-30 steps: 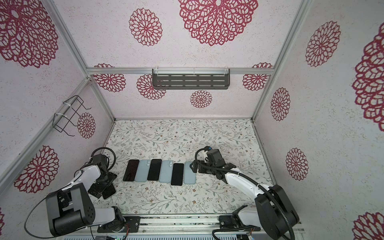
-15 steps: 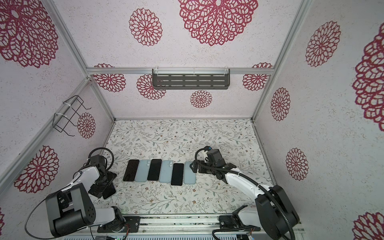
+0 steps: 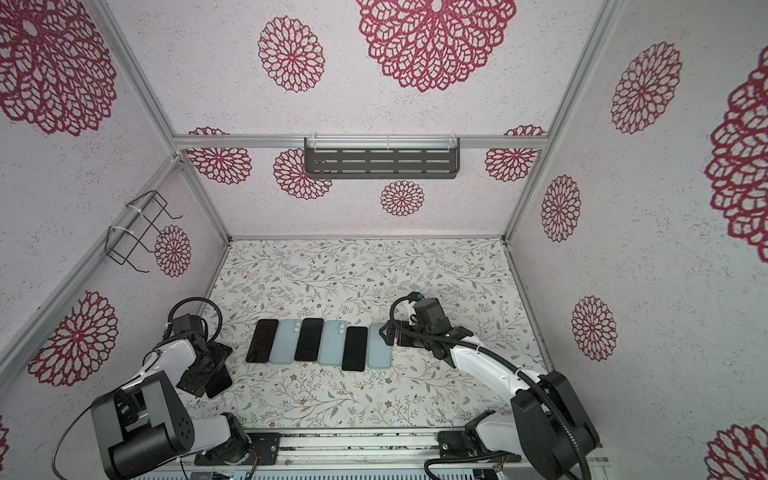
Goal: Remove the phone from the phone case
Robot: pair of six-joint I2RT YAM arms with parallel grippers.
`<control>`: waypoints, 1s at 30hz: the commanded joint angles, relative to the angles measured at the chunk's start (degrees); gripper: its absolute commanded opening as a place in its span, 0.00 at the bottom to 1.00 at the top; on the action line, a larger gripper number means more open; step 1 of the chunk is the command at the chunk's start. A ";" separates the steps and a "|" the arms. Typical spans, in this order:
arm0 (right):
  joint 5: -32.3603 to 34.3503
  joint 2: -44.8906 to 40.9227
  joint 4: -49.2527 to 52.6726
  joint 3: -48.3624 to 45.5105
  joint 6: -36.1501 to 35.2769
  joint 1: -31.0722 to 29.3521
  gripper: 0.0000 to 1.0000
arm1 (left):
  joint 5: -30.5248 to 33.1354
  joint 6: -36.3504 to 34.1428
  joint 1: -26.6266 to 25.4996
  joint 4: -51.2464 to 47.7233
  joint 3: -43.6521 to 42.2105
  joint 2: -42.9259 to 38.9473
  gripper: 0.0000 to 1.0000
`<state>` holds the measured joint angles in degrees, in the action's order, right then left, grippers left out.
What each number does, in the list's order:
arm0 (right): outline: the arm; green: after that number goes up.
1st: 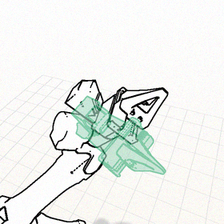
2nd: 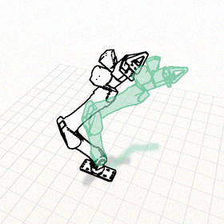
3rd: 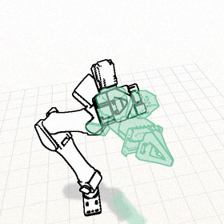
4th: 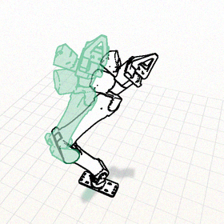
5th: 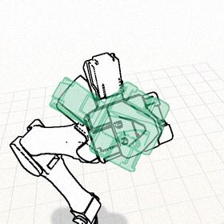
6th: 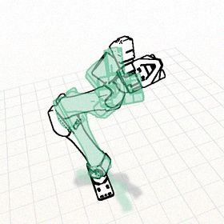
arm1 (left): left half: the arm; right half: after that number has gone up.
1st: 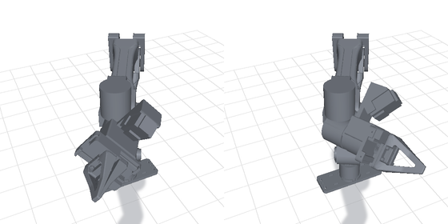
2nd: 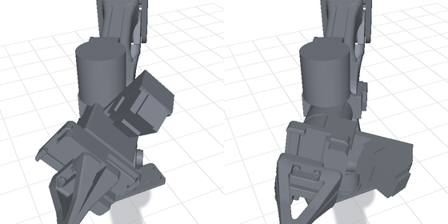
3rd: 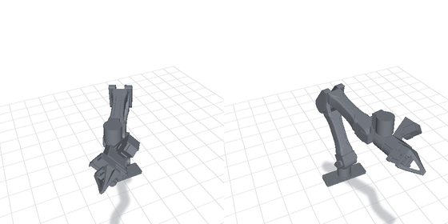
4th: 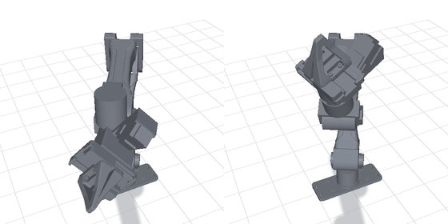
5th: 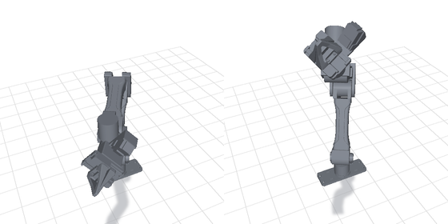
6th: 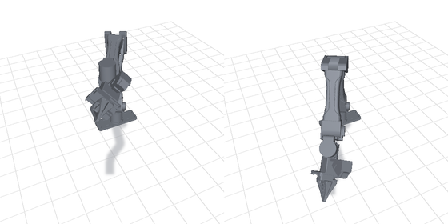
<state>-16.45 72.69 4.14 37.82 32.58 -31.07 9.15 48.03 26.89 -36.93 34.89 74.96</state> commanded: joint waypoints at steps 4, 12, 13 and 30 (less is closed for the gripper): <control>-0.78 -1.47 -0.98 2.65 0.39 -0.29 0.99 | -7.03 0.33 0.55 3.35 -1.94 -0.55 0.97; -1.04 -1.28 -1.59 2.95 0.95 -0.46 0.99 | -6.20 1.98 1.14 4.62 -1.24 2.95 0.97; -0.97 -1.26 -1.51 3.04 0.94 -0.44 0.99 | -6.01 2.17 1.14 4.59 -0.87 3.77 0.97; -1.90 2.13 -1.90 5.67 0.85 -0.49 0.99 | -2.26 2.59 1.25 3.11 3.60 10.49 0.97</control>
<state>-17.37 74.59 3.31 41.25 33.01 -31.33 8.19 49.58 27.92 -35.14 39.72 82.89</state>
